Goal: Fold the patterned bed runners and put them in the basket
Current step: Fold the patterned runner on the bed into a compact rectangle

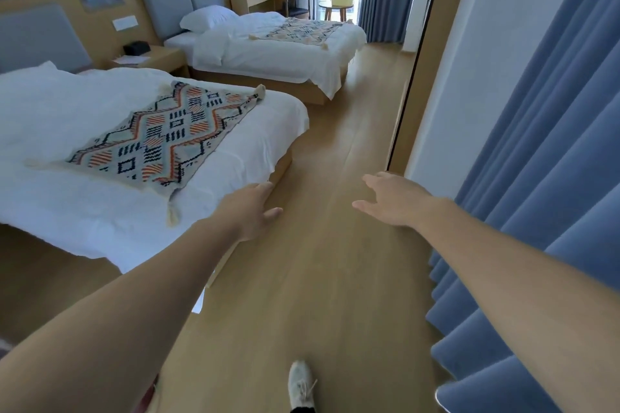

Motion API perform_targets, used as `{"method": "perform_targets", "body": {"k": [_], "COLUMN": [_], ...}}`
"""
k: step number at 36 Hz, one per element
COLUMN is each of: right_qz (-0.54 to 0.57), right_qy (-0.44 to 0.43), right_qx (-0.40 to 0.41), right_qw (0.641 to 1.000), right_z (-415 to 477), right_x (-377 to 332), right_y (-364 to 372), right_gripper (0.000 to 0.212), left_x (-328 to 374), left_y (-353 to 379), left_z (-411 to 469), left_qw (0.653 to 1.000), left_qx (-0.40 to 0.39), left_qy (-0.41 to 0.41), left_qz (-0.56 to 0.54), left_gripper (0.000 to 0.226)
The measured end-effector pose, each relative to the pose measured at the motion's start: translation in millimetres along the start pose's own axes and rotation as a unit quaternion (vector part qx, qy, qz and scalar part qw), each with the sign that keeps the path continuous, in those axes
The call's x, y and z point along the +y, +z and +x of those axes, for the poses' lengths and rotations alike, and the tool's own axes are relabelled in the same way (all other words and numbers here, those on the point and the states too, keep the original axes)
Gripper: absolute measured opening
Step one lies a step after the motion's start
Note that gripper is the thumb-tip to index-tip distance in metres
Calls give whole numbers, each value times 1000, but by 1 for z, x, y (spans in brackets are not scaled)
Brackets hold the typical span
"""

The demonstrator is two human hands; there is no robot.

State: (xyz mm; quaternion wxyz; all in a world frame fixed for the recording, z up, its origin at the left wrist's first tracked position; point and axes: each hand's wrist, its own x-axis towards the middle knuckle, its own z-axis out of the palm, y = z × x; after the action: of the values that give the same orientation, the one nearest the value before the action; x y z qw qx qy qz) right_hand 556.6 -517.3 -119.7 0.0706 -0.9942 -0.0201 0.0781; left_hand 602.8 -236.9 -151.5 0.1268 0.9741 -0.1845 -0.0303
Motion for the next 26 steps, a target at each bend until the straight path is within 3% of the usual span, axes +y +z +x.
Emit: {"method": "perform_targets", "body": {"k": [14,26], "right_qz": [11,-20], "right_qy": [30,24], "right_qx": [-28,-63], "right_qw": [999,998], "right_z": [204,324], "right_x": [14,27], "right_y": [-23,-26], "right_gripper": [63,60], "left_x": [-72,-107], "left_y": [1,9], "left_z": [193,302], "left_qw": [1000,998], "left_qx": [-20,-49], "left_qy": [-7,-12], "left_qz": [-16,-25], "left_gripper": [64,66]}}
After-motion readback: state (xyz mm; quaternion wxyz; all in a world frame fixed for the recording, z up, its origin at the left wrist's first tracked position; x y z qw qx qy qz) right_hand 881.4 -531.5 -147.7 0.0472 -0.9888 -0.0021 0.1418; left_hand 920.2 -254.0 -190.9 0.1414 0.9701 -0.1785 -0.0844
